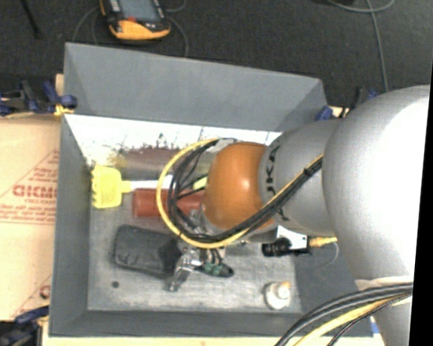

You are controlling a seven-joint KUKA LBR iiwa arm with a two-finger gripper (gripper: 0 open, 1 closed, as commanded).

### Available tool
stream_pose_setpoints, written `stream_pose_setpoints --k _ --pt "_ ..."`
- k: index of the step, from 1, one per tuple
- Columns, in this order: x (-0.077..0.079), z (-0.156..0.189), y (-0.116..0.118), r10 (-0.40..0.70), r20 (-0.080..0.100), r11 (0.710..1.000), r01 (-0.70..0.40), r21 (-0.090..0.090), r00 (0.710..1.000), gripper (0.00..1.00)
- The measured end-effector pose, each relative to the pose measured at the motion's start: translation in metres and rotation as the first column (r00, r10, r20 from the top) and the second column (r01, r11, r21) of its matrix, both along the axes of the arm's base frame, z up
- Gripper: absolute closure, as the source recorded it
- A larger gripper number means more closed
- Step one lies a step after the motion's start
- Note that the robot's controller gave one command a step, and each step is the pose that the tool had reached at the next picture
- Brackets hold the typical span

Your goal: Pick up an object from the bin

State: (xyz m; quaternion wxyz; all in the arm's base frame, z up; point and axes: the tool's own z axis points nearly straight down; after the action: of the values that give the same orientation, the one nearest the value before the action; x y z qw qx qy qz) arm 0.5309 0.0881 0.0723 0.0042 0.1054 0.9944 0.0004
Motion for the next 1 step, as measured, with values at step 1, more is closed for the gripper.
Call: stream_pose_setpoints --k 1 --pt "0.0006 -0.0009 0.005 -0.014 -0.005 1.0 0.014 0.003 1.0 0.0"
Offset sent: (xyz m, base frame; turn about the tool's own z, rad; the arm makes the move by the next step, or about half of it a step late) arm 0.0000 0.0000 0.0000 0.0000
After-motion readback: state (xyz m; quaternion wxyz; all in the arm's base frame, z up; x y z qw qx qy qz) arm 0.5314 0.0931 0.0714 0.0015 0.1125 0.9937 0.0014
